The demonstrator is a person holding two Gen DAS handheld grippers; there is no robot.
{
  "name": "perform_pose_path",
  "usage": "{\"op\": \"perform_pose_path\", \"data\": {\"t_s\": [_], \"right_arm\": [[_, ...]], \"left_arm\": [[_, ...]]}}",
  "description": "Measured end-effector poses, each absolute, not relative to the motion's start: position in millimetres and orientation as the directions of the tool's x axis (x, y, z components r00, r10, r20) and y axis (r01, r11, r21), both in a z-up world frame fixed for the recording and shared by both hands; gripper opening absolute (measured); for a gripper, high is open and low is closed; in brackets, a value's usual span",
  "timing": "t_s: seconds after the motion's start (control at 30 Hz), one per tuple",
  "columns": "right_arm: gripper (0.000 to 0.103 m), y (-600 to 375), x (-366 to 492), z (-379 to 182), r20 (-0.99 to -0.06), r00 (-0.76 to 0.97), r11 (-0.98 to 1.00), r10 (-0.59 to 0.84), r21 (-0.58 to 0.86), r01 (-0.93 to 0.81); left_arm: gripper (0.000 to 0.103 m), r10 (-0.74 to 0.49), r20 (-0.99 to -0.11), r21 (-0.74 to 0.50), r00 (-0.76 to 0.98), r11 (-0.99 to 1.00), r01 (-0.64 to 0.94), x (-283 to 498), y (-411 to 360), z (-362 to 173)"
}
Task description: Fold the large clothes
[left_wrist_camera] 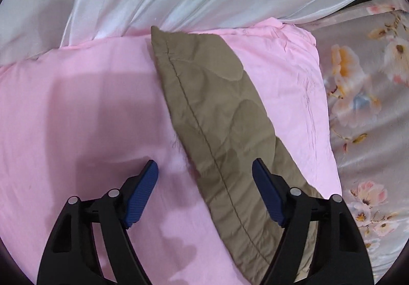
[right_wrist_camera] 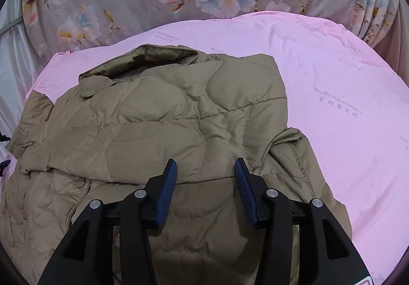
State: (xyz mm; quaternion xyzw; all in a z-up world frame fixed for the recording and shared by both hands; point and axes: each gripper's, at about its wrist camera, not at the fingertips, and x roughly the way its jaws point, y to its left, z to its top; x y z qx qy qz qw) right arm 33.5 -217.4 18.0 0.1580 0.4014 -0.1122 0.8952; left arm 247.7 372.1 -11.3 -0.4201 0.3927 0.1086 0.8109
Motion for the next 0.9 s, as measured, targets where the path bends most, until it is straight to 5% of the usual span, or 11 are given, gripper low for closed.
{"op": "perform_pose_path", "data": {"t_s": [0.03,0.1,0.17,0.23,0.4,0.67,0.9], "right_arm": [[0.048,-217.2,33.7,17.4,-0.756,0.651,0.925,-0.077,0.189,0.329],[0.048,-216.6,34.4,16.7,-0.758,0.647,0.925,-0.084,0.182,0.333],[0.049,-215.8,34.6,16.2,-0.760,0.644,0.925,-0.088,0.177,0.336],[0.049,-215.8,34.8,15.7,-0.761,0.642,0.924,-0.091,0.176,0.339],[0.049,-215.8,34.5,15.7,-0.761,0.642,0.923,-0.095,0.174,0.343],[0.049,-219.4,32.2,17.9,-0.751,0.653,0.916,-0.095,0.192,0.353],[0.051,-234.6,20.1,23.6,-0.709,0.702,0.884,-0.069,0.282,0.372]], "left_arm": [[0.070,-0.136,-0.729,-0.578,0.671,0.647,-0.497,252.1,368.3,-8.2],[0.048,-0.135,-0.734,-0.556,0.666,0.683,-0.474,262.0,364.4,-6.5],[0.016,-0.146,-0.749,-0.540,0.646,0.700,-0.468,273.2,360.5,-7.8],[0.006,-0.149,-0.753,-0.527,0.640,0.720,-0.452,277.5,356.0,-2.6],[0.002,-0.113,-0.680,-0.486,0.724,0.810,-0.330,264.2,323.3,61.6],[0.002,-0.236,-0.415,-0.291,0.879,0.949,0.117,180.9,150.1,227.2],[0.005,-0.508,-0.445,-0.269,0.738,0.861,0.431,117.7,-7.2,221.8]]}}
